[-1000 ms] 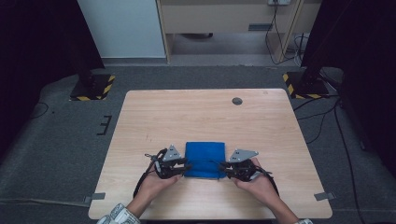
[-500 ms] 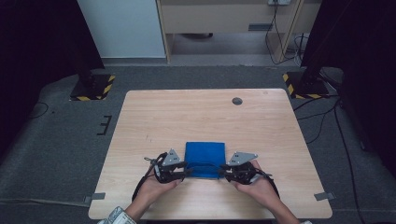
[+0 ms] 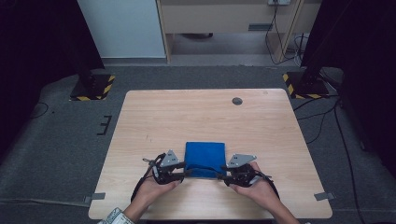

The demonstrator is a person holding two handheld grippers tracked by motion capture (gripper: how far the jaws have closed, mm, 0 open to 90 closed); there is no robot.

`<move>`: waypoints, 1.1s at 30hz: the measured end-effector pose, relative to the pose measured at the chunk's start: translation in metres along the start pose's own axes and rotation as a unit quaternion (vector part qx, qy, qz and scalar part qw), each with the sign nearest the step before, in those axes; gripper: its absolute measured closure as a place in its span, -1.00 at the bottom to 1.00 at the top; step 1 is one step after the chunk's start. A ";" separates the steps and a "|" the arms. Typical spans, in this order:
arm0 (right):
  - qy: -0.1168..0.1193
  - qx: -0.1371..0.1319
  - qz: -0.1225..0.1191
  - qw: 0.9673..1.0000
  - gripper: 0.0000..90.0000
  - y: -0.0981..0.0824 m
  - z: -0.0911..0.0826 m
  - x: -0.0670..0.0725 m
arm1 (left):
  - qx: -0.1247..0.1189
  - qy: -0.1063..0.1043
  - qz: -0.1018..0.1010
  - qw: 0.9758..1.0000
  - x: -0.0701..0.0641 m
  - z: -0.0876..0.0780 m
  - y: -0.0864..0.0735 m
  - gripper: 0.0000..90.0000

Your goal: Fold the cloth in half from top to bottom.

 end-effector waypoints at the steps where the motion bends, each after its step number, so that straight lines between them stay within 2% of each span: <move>1: 0.001 -0.002 0.000 1.000 0.24 0.000 -0.001 0.001 | -0.001 -0.001 0.000 1.000 0.000 0.000 0.001 0.30; 5: 0.003 -0.009 -0.002 1.000 0.07 0.002 -0.005 0.004 | -0.002 -0.003 0.000 1.000 -0.002 -0.001 0.001 0.28; 11: 0.005 -0.023 -0.008 1.000 -0.06 0.008 -0.009 0.009 | -0.024 -0.006 0.000 1.000 -0.006 -0.009 0.008 0.25; 14: 0.008 -0.039 -0.010 0.999 -0.14 0.015 -0.013 0.011 | -0.051 0.007 -0.004 0.999 -0.002 -0.014 0.017 0.22; 16: 0.001 -0.054 -0.007 0.999 -0.21 0.022 -0.013 0.009 | -0.060 0.018 -0.007 0.998 0.003 -0.013 0.021 0.19; 18: -0.020 -0.059 -0.006 0.998 -0.33 0.028 -0.010 0.002 | -0.051 0.031 -0.006 0.998 0.010 -0.010 0.021 0.10; 20: -0.042 -0.061 0.000 0.997 -0.42 0.032 -0.007 -0.007 | -0.058 0.037 -0.020 0.997 0.017 -0.011 0.023 0.01; 22: -0.061 -0.065 0.007 0.996 -0.56 0.036 -0.006 -0.019 | -0.061 0.051 -0.028 0.996 0.026 -0.013 0.026 -0.11; 25: -0.089 -0.079 0.024 0.993 -0.68 0.041 -0.010 -0.036 | -0.063 0.068 -0.037 0.995 0.039 -0.018 0.029 -0.29; 27: -0.105 -0.077 0.030 0.991 -0.75 0.044 -0.013 -0.047 | -0.061 0.079 -0.047 0.994 0.050 -0.020 0.029 -0.38; 30: -0.113 -0.084 0.037 0.989 -0.78 0.048 -0.018 -0.059 | -0.053 0.089 -0.057 0.993 0.064 -0.025 0.024 -0.49; 33: -0.119 -0.088 0.043 0.988 -0.79 0.051 -0.022 -0.069 | -0.053 0.101 -0.070 0.991 0.080 -0.032 0.019 -0.54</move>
Point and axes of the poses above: each handheld gripper's, and its own axes: z roughly forward along the jaws, y roughly out of its top, x roughly to its left, the point moved 9 cm from there along z, roughly forward along the jaws, and after that the axes turned 9 degrees about x, right-handed, at the moved point
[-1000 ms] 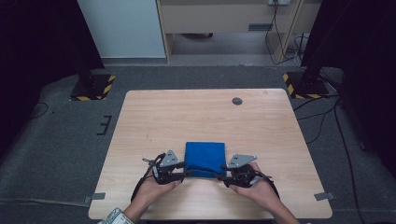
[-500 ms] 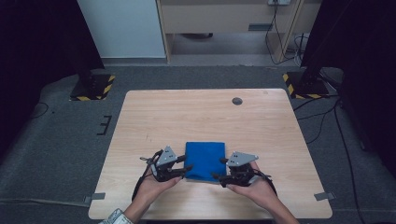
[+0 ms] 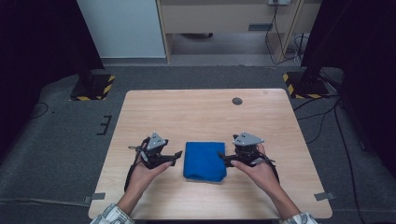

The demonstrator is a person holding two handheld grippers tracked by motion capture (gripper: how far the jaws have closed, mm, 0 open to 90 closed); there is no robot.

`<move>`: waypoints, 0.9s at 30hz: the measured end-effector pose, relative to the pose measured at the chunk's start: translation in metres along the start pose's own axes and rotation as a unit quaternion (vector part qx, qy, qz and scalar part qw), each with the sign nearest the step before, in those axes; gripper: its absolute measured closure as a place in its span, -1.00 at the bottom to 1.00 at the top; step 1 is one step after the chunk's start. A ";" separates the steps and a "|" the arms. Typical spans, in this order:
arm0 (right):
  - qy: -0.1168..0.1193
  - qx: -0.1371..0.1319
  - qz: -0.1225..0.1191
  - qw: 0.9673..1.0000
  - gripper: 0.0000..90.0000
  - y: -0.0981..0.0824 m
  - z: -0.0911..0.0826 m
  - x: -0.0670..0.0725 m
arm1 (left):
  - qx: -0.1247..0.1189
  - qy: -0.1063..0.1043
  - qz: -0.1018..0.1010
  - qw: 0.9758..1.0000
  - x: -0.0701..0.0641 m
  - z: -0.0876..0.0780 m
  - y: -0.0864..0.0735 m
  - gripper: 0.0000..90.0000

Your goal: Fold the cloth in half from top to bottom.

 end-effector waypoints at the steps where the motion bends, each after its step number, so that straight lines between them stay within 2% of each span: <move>1: 0.000 -0.001 0.004 1.000 -0.79 0.001 0.000 -0.003 | 0.003 0.003 -0.005 1.000 0.005 -0.001 -0.001 -0.58; 6: -0.008 -0.003 0.019 1.000 -0.80 0.004 -0.002 -0.019 | 0.016 0.023 -0.023 0.999 0.030 -0.003 -0.007 -0.73; 8: -0.013 -0.003 0.024 1.000 -0.80 0.003 -0.004 -0.026 | 0.024 0.038 -0.024 0.999 0.039 -0.004 -0.011 -0.76; 12: -0.029 0.002 0.025 0.999 -0.80 -0.002 -0.008 -0.040 | 0.028 0.049 -0.030 0.998 0.050 -0.006 -0.015 -0.82; 17: -0.041 0.002 0.047 0.998 -0.80 -0.011 -0.012 -0.058 | 0.033 0.060 -0.037 0.997 0.061 -0.006 -0.022 -0.83; 20: -0.051 0.007 0.056 0.997 -0.81 -0.018 -0.014 -0.067 | 0.041 0.065 -0.033 0.996 0.066 -0.005 -0.028 -0.84; 27: -0.075 0.037 0.081 0.993 -0.79 -0.041 -0.010 -0.089 | 0.056 0.072 -0.035 0.995 0.073 -0.002 -0.037 -0.84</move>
Point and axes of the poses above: each handheld gripper's, and its own axes: z roughly forward along the jaws, y roughly out of its top, x roughly to its left, the point moved 9 cm from there along z, roughly forward along the jaws, and after that the axes turned 9 degrees about x, right-handed, at the moved point
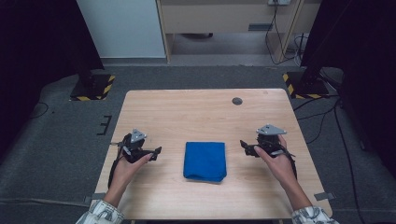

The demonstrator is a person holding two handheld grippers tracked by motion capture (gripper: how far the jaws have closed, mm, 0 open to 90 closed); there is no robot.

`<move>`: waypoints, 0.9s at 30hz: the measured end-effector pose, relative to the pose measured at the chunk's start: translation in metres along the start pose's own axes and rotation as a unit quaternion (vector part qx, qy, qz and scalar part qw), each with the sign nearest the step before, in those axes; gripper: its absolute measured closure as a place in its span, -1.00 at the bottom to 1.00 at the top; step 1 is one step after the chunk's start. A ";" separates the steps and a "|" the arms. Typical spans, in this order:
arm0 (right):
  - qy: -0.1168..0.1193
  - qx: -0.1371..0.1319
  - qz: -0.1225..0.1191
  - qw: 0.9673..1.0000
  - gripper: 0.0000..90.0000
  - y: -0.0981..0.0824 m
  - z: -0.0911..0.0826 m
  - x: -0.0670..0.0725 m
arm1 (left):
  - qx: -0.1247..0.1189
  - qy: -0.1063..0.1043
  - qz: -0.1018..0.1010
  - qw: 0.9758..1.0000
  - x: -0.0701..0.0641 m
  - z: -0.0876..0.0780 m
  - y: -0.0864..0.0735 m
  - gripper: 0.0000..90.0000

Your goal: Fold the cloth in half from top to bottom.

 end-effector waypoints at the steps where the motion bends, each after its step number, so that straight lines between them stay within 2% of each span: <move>1: -0.002 0.004 0.001 1.000 -0.79 -0.002 0.001 -0.003 | 0.001 0.001 -0.001 1.000 0.001 0.000 -0.001 -0.84; 6: -0.009 0.011 0.013 1.000 -0.77 -0.007 0.002 -0.014 | 0.007 0.006 0.003 1.000 0.005 0.002 -0.004 -0.84; 14: -0.010 0.066 0.037 0.997 -0.74 -0.028 0.015 -0.026 | 0.034 0.013 0.002 0.999 0.015 0.010 -0.015 -0.84; 22: -0.027 0.087 0.062 0.994 -0.73 -0.041 0.022 -0.048 | 0.056 0.022 -0.005 0.998 0.025 0.020 -0.024 -0.85; 27: -0.031 0.090 0.089 0.991 -0.72 -0.049 0.024 -0.062 | 0.061 0.025 -0.006 0.998 0.028 0.024 -0.027 -0.85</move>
Point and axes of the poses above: each handheld gripper's, and its own axes: z roughly forward along the jaws, y roughly out of its top, x roughly to its left, the point moved 9 cm from there along z, roughly forward along the jaws, and after that the axes turned 9 degrees about x, right-handed, at the moved point
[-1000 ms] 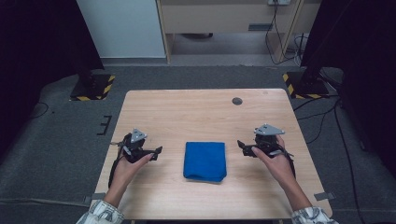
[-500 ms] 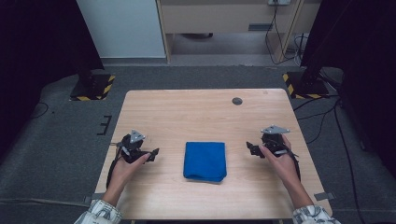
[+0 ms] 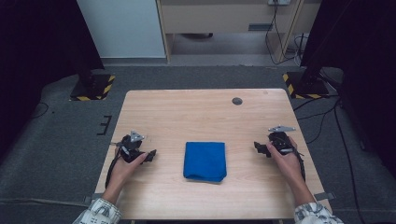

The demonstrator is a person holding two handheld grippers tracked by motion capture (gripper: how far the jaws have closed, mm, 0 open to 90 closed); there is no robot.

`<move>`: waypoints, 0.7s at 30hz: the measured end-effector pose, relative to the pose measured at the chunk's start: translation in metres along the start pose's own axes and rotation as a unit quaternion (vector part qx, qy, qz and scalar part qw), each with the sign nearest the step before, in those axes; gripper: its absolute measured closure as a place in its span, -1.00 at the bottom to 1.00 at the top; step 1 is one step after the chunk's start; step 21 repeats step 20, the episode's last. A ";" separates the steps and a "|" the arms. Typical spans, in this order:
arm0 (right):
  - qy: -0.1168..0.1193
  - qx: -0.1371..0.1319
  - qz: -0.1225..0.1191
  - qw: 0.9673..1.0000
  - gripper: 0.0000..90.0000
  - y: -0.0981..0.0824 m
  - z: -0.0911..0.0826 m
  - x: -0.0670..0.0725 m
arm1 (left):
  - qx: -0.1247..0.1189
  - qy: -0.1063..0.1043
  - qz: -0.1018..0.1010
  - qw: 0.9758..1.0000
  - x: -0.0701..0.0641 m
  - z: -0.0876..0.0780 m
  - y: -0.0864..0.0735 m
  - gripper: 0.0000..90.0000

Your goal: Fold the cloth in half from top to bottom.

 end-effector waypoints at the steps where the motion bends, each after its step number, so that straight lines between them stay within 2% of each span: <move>1: 0.000 -0.001 0.006 1.000 -0.72 -0.001 0.001 -0.002 | 0.000 0.000 -0.002 1.000 0.000 0.001 0.000 -0.85; 3: -0.005 -0.004 0.009 1.000 -0.72 -0.002 0.002 -0.007 | 0.002 0.002 -0.002 1.000 0.001 0.003 -0.002 -0.85; 6: -0.009 -0.005 0.021 1.000 -0.73 -0.003 0.003 -0.010 | -0.002 -0.008 -0.009 1.000 0.001 0.004 -0.002 -0.89; 9: -0.021 0.001 0.012 1.000 -0.75 -0.006 0.008 -0.012 | -0.011 -0.016 -0.019 1.000 0.002 0.006 -0.004 -0.92; 10: -0.029 -0.001 0.007 1.000 -0.76 -0.007 0.008 -0.011 | -0.013 -0.017 -0.017 1.000 0.002 0.006 -0.004 -0.94; 13: -0.028 -0.002 0.001 1.000 -0.77 -0.006 0.009 -0.009 | -0.012 -0.016 -0.017 1.000 0.002 0.006 -0.004 -0.95; 21: -0.031 0.004 0.005 0.999 -0.89 -0.007 0.011 -0.005 | -0.012 -0.014 -0.018 1.000 0.001 0.006 -0.004 -0.95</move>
Point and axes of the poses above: each handheld gripper's, and its own axes: z roughly forward along the jaws, y roughly out of its top, x roughly to its left, the point moved 9 cm from there along z, roughly forward along the jaws, and after that the axes turned 9 degrees about x, right-handed, at the moved point
